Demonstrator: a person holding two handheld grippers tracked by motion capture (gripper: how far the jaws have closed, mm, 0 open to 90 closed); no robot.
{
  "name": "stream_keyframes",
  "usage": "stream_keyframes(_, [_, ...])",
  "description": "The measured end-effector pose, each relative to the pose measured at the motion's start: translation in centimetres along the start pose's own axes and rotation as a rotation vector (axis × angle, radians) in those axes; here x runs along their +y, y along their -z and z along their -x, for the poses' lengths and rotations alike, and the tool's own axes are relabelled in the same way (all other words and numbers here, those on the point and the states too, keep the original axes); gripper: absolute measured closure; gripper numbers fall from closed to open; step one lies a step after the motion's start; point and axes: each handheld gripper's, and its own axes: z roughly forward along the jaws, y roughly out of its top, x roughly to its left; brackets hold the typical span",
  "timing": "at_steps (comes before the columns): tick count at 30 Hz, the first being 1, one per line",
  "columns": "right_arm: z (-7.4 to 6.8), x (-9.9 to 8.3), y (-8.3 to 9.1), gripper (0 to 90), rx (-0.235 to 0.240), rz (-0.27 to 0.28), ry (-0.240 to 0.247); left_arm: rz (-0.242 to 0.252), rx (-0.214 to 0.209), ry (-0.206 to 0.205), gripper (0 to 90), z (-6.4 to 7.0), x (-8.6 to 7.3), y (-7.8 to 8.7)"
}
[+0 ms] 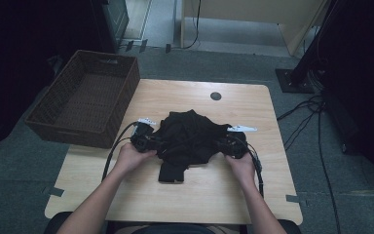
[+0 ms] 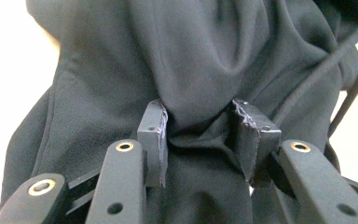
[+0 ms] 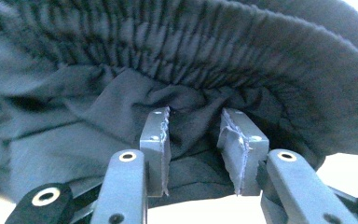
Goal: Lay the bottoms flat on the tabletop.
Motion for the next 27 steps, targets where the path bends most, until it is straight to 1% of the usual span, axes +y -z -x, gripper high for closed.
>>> stream_keyframes(1, [0.5, 0.0, -0.3, 63.0, -0.004, 0.016, -0.01, -0.006, -0.006, -0.001, 59.4, 0.5, -0.4, 0.2])
stream_keyframes(2, [0.6, 0.0, -0.4, 63.0, -0.006, 0.025, -0.01, -0.012, -0.009, -0.001, 59.4, 0.7, -0.6, 0.2])
stream_keyframes(4, [1.1, 0.3, -0.6, 63.0, -0.005, 0.019, -0.024, -0.022, -0.019, -0.011, 58.5, 1.1, -1.0, 0.4])
stream_keyframes(5, [1.3, 0.5, -0.7, 63.1, -0.01, 0.018, -0.031, -0.016, -0.021, -0.009, 57.7, 1.2, -1.1, 0.4])
stream_keyframes(7, [1.5, 0.6, -1.0, 63.1, -0.015, 0.017, -0.026, 0.0, -0.024, -0.002, 55.5, 1.2, -1.2, 0.7])
stream_keyframes(8, [1.7, 0.7, -1.1, 63.1, -0.014, 0.016, -0.029, 0.0, -0.024, -0.002, 53.5, 1.2, -1.2, 0.7])
stream_keyframes(9, [1.7, 0.8, -1.2, 63.1, -0.017, 0.016, -0.033, 0.023, -0.023, 0.011, 52.6, 1.1, -1.0, 1.1])
stream_keyframes(11, [1.8, 0.9, -1.4, 63.1, -0.018, 0.017, -0.028, 0.042, -0.017, 0.012, 51.8, 1.0, -0.8, 1.5])
stream_keyframes(12, [1.8, 0.9, -1.4, 63.1, -0.018, 0.017, -0.028, 0.042, -0.017, 0.012, 50.6, 1.0, -0.8, 1.5])
stream_keyframes(13, [1.9, 1.0, -1.5, 63.1, -0.019, 0.009, -0.027, 0.048, -0.004, 0.005, 50.6, 0.9, -0.6, 1.7])
stream_keyframes(14, [1.8, 1.2, -1.7, 62.9, -0.027, 0.004, -0.004, 0.056, 0.023, -0.011, 47.6, 0.9, -0.2, 2.0])
stream_keyframes(15, [1.9, 1.2, -1.7, 62.6, -0.031, 0.003, 0.012, 0.056, 0.023, -0.011, 47.0, 0.9, -0.2, 2.0])
stream_keyframes(16, [1.9, 1.3, -1.9, 62.2, -0.036, 0.0, 0.018, 0.067, 0.033, -0.019, 46.9, 0.7, 0.1, 2.1])
stream_keyframes(17, [1.9, 1.3, -1.9, 62.2, -0.036, 0.0, 0.018, 0.067, 0.033, -0.019, 46.5, 0.7, 0.1, 2.1])
stream_keyframes(18, [2.3, 1.5, -2.1, 61.9, -0.027, -0.005, 0.014, 0.074, 0.052, -0.025, 46.0, 0.5, 0.5, 2.3])
stream_keyframes(19, [2.4, 1.6, -2.1, 61.9, -0.025, -0.001, 0.012, 0.078, 0.056, -0.027, 45.3, 0.3, 0.8, 2.4])
stream_keyframes(21, [2.5, 1.8, -2.2, 61.9, -0.027, 0.005, 0.013, 0.08, 0.055, -0.027, 44.6, 0.2, 1.0, 2.5])
stream_keyframes(22, [2.7, 2.0, -2.3, 61.7, -0.032, 0.004, 0.021, 0.084, 0.055, -0.021, 44.6, 0.1, 1.4, 2.6])
stream_keyframes(23, [2.8, 2.2, -2.5, 61.1, -0.035, 0.0, 0.026, 0.086, 0.059, -0.025, 43.6, 0.0, 1.7, 2.7])
stream_keyframes(25, [3.2, 2.5, -2.7, 60.0, -0.037, -0.001, 0.019, 0.097, 0.058, -0.026, 41.6, -0.2, 2.4, 3.2])
stream_keyframes(26, [3.2, 2.5, -2.7, 60.0, -0.035, 0.006, 0.013, 0.097, 0.058, -0.026, 40.8, -0.2, 2.4, 3.2])
stream_keyframes(27, [3.1, 2.5, -2.4, 59.8, -0.037, -0.001, 0.007, 0.127, 0.026, 0.002, 40.6, -0.2, 2.8, 3.9])
